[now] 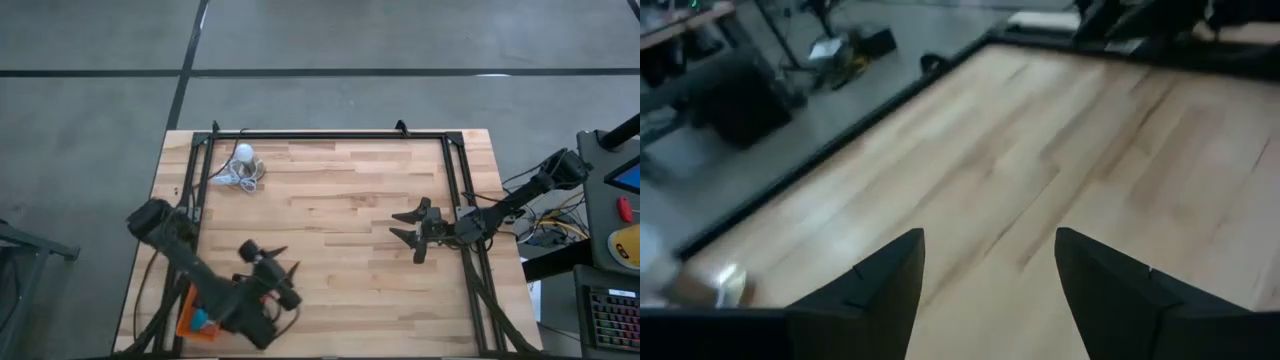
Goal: Pick & Place Office items
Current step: Return to Home Position
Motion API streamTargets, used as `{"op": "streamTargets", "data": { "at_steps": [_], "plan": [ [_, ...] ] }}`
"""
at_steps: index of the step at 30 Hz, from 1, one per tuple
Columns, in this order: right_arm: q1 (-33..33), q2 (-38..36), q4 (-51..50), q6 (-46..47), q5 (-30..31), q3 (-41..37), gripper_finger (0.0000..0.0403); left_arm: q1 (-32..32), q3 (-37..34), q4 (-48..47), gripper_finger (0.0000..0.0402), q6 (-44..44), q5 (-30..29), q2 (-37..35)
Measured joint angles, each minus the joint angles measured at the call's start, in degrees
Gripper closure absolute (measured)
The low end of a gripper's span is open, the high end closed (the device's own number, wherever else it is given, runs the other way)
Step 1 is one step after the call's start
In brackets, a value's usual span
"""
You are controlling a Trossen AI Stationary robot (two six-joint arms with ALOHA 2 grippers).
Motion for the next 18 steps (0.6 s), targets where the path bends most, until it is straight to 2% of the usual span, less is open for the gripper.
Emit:
{"op": "streamTargets", "data": {
  "at_steps": [3, 7, 11, 15, 18],
  "plan": [
    [0.0, 0.0, 0.0, 0.0, 0.0, 0.0, 0.0193, 3.9, 1.1, 9.7, 0.0172, 12.4, 0.0, 0.0],
    [0.0, 0.0, 0.0, 0.0, 0.0, 0.0, 0.0193, 9.2, 1.4, 24.6, 0.0178, 34.4, 3.8, 0.0],
    [0.0, 0.0, 0.0, 0.0, 0.0, 0.0, 0.0193, 13.8, 0.5, 40.5, 0.0189, 55.8, 10.2, 0.0],
    [0.0, 0.0, 0.0, 0.0, 0.0, 0.0, 0.0193, 18.8, -2.1, 57.1, 0.0199, 73.3, 22.2, 0.0],
    [0.0, 0.0, 0.0, 0.0, 0.0, 0.0, 0.0193, 22.8, -4.0, 65.8, 0.0199, 80.3, 34.1, 0.0]
  ]
}}
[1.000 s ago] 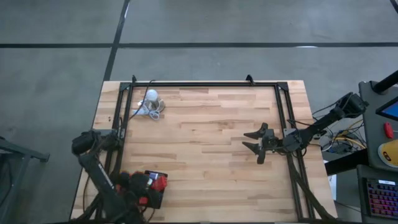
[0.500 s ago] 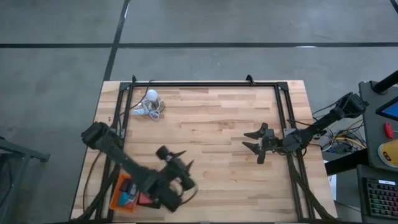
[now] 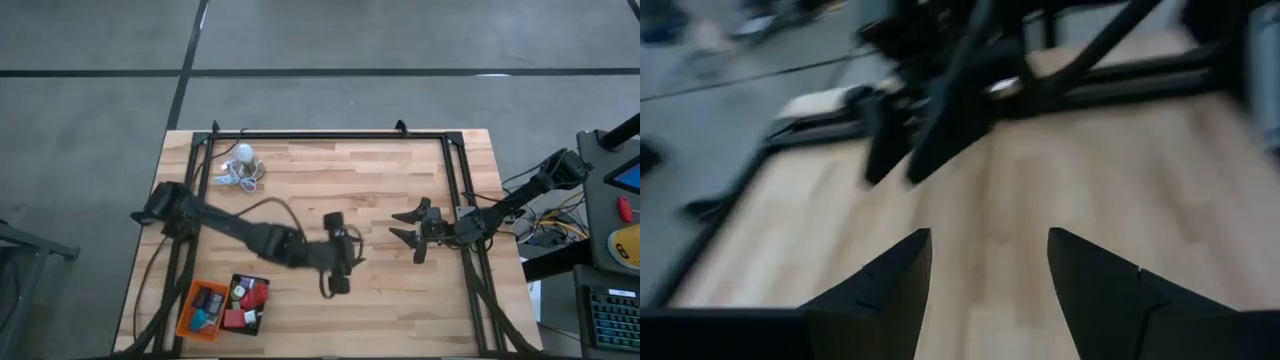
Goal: Pick & Place Office items
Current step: Return to Home Position
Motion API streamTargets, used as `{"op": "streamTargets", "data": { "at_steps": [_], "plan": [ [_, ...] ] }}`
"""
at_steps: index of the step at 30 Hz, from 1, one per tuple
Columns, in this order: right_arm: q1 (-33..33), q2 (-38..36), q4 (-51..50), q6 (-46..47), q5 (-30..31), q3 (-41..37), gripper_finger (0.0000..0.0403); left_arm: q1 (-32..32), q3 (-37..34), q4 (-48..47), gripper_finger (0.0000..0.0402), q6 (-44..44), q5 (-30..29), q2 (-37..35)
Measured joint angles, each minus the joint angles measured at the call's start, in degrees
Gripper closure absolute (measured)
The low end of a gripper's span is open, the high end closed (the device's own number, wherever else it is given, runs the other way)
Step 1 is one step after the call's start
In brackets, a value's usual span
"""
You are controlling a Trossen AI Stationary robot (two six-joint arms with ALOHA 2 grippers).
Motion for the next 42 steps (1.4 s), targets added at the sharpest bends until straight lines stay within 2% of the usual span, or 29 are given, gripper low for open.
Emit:
{"op": "streamTargets", "data": {
  "at_steps": [4, 9, 14, 16, 23, 31, 34, 42],
  "plan": [
    [0.0, 0.0, 0.0, 0.0, 0.0, 0.0, 0.0193, 5.2, -2.3, 7.2, 0.0200, 2.6, 13.5, 0.0],
    [0.0, 0.0, 0.0, 0.0, 0.0, 0.0, 0.0193, 11.3, -5.4, 11.8, 0.0200, 7.3, 24.4, -0.9],
    [0.0, 0.0, 0.1, 0.0, 0.0, 0.0, 0.0193, 18.0, -11.4, 19.5, 0.0199, 9.1, 40.8, -5.8],
    [0.0, 0.0, 0.1, 0.0, 0.0, 0.0, 0.0193, 20.4, -16.0, 22.5, 0.0199, 8.8, 44.6, -8.7],
    [0.0, 0.0, 0.1, 0.0, 0.0, 0.0, 0.0193, 25.9, -38.2, 33.9, 0.0197, 8.9, 43.0, -26.0],
    [0.0, 0.0, 0.0, 0.0, 0.0, 0.0, 0.0193, 27.3, -63.3, 51.3, 0.0197, 10.8, 40.8, -47.3],
    [0.0, 0.0, 0.0, 0.0, 0.0, 0.0, 0.0193, 27.3, -70.2, 55.7, 0.0197, 11.5, 39.8, -53.7],
    [0.0, 0.0, 0.0, 0.0, 0.0, 0.0, 0.0193, 27.3, -83.1, 55.7, 0.0197, 10.7, 37.1, -71.3]
  ]
}}
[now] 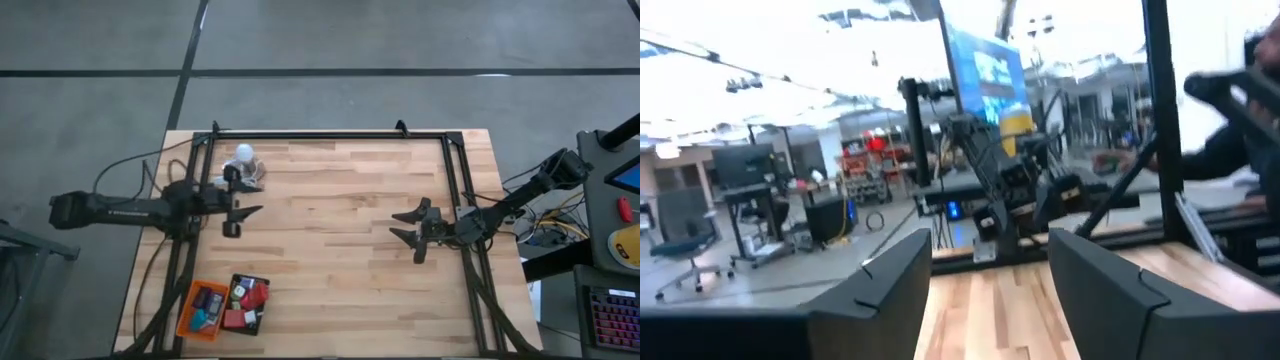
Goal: Pick & Place Office items
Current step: Return to Home Position
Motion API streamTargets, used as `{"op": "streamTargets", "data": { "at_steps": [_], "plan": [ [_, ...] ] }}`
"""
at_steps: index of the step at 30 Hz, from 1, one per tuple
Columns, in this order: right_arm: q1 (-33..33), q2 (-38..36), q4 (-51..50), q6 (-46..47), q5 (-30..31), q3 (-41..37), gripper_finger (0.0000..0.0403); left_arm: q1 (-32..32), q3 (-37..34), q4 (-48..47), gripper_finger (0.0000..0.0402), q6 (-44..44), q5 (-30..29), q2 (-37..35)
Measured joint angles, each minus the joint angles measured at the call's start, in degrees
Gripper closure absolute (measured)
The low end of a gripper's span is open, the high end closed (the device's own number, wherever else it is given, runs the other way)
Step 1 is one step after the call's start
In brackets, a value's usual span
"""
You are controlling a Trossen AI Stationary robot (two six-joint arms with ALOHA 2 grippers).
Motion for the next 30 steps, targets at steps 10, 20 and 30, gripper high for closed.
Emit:
{"op": "streamTargets", "data": {
  "at_steps": [10, 20, 30],
  "plan": [
    [0.0, 0.0, 0.0, 0.0, 0.0, 0.0, 0.0193, 0.0, -4.9, -23.1, 0.0197, -2.9, -1.1, -27.4],
    [0.0, 0.1, 0.0, 0.0, 0.0, 0.0, 0.0193, -0.2, -5.5, -33.4, 0.0197, -5.9, -2.9, -35.8],
    [0.0, 0.4, 0.2, 0.0, 0.0, 0.0, 0.0193, -0.2, -5.5, -39.1, 0.0197, -9.8, -9.9, -36.1]
  ]
}}
